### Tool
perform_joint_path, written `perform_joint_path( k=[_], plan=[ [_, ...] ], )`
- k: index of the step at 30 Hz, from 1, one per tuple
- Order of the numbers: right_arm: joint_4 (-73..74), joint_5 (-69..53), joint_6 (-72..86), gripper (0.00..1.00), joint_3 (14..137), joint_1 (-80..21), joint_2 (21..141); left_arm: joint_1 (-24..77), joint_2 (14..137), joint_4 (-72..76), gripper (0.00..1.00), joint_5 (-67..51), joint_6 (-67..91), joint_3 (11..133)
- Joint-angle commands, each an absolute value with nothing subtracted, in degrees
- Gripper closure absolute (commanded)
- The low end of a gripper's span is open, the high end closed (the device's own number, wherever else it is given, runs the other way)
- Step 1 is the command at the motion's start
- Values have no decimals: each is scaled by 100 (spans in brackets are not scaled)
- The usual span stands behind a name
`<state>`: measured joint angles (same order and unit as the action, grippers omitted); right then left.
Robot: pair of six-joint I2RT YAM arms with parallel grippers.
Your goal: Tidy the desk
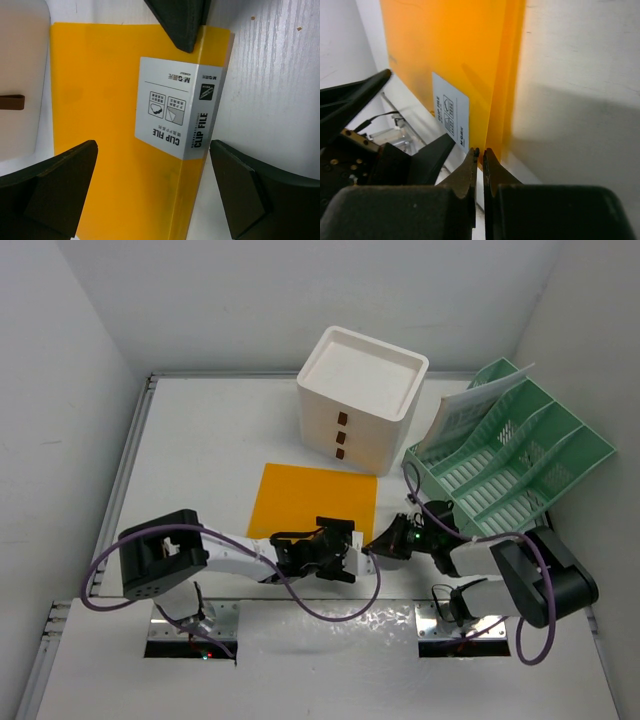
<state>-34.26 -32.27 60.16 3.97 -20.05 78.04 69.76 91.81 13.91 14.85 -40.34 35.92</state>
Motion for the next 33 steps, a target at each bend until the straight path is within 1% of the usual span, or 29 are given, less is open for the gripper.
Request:
perform_joint_path(
  k=[1, 4, 7, 8, 12, 14, 17, 18, 19, 20, 21, 22, 24, 25, 26, 27, 28, 29, 30, 31, 32, 33],
  plan=[
    [-3578, -3182, 6169, 100, 588, -2083, 7262, 6996, 9018, 537, 2, 1187, -4025, 3366],
    [-3140, -3015, 6188, 100, 755, -2241, 6796, 6996, 8763, 545, 0, 1178, -4060, 3322],
    [-2340, -2638, 6117, 100, 1045, -2373, 6294, 6987, 8815, 799, 1, 1475, -4201, 3331],
    [-2329, -2628, 6187, 100, 1055, -2399, 6215, 6987, 8876, 869, 1, 1477, -4201, 3331],
    [-2321, -2672, 6451, 100, 1116, -2592, 6021, 6979, 9263, 1318, 0, 2293, -4192, 3515],
    [-2207, -2672, 6513, 100, 1178, -2680, 5889, 6944, 9334, 1467, 3, 2547, -4149, 3603],
    [-2049, -2707, 6574, 100, 1230, -2733, 5643, 6865, 9238, 1494, 28, 2610, -4017, 3630],
    [-1961, -2759, 6531, 100, 1274, -2742, 5590, 6864, 9194, 1494, 49, 2619, -3999, 3621],
    [-1873, -2777, 6487, 100, 1370, -2751, 5494, 6856, 9159, 1485, 60, 2610, -4025, 3612],
    [-1663, -2803, 6434, 100, 1441, -2760, 5450, 6855, 9062, 1398, 85, 2515, -4034, 3630],
    [-1444, -2804, 6303, 100, 1563, -2768, 5380, 6864, 9001, 1267, 98, 2470, -3991, 3647],
    [-1320, -2786, 6215, 100, 1643, -2777, 5362, 6864, 8957, 1100, 100, 2400, -3938, 3682],
    [-855, -2708, 5760, 100, 1871, -2777, 5344, 6855, 8720, 670, 100, 1988, -3798, 3945],
    [35, -2463, 5487, 99, 2255, -2777, 5292, 6855, 8623, 155, 100, 1804, -3553, 4207],
    [644, -2261, 4893, 78, 2511, -2769, 5248, 6855, 8378, -68, 100, 1523, -3429, 4358],
    [1199, -1980, 4582, 68, 3140, -2769, 5177, 6855, 8245, -418, 100, 1416, -3175, 4499],
    [2353, -1194, 4266, 59, 3521, -2769, 5090, 6829, 8001, -909, 100, 1250, -3042, 4848],
    [2869, -760, 4045, 51, 3855, -2760, 4889, 6803, 7902, -1149, 100, 1170, -2928, 5060],
    [3274, -338, 3704, 40, 4546, -2760, 4782, 6768, 7814, -1421, 100, 1091, -2735, 5263],
    [4009, 414, 3587, 36, 4909, -2760, 4686, 6663, 7666, -1859, 100, 942, -2646, 5708],
    [4356, 761, 3499, 33, 5244, -2768, 4537, 6601, 7612, -2046, 100, 862, -2576, 5939],
    [4646, 1043, 3376, 30, 5882, -2760, 4483, 6540, 7550, -2204, 100, 783, -2506, 6142]
  ],
)
